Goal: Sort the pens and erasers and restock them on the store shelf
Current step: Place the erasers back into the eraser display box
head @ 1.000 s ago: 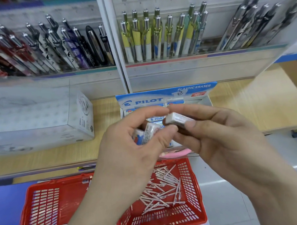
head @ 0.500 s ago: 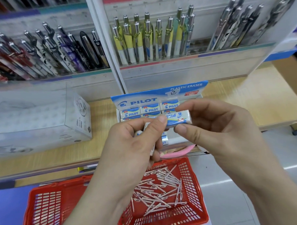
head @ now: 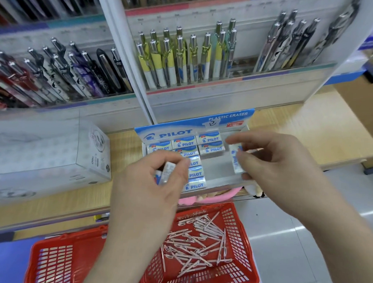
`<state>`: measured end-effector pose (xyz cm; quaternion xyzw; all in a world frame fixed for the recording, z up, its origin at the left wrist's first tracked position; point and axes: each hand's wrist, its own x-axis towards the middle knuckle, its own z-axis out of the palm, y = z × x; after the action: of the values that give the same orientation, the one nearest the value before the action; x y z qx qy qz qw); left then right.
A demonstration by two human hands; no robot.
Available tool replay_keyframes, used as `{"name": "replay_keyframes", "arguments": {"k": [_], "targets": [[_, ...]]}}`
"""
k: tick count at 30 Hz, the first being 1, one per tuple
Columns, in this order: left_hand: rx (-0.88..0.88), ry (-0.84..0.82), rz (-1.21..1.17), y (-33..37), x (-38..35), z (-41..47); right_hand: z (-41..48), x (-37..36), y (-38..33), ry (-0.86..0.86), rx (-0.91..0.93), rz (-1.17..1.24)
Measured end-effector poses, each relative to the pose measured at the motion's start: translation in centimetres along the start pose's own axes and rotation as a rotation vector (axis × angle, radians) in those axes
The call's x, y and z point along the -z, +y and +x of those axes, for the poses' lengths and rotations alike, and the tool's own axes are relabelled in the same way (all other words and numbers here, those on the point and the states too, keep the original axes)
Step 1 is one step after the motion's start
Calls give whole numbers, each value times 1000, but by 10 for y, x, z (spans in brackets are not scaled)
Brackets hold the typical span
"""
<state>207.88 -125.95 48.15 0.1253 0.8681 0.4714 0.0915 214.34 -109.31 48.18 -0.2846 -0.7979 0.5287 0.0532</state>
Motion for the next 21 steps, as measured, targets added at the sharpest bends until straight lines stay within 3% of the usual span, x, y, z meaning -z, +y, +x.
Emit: {"name": "replay_keyframes", "arguments": {"k": [4,8,12,21], "targets": [[-63,97,210,-19,4,10,10,-6,-4,-106,55,-231],[-164,156,381,-28,4,14,18,-15,-2,-54,105,-424],[-126,197,409,-33,10,16,16,-20,-1,-36,112,-450],[-76,79,419,-43,14,23,25,-19,0,-23,115,-467]]}}
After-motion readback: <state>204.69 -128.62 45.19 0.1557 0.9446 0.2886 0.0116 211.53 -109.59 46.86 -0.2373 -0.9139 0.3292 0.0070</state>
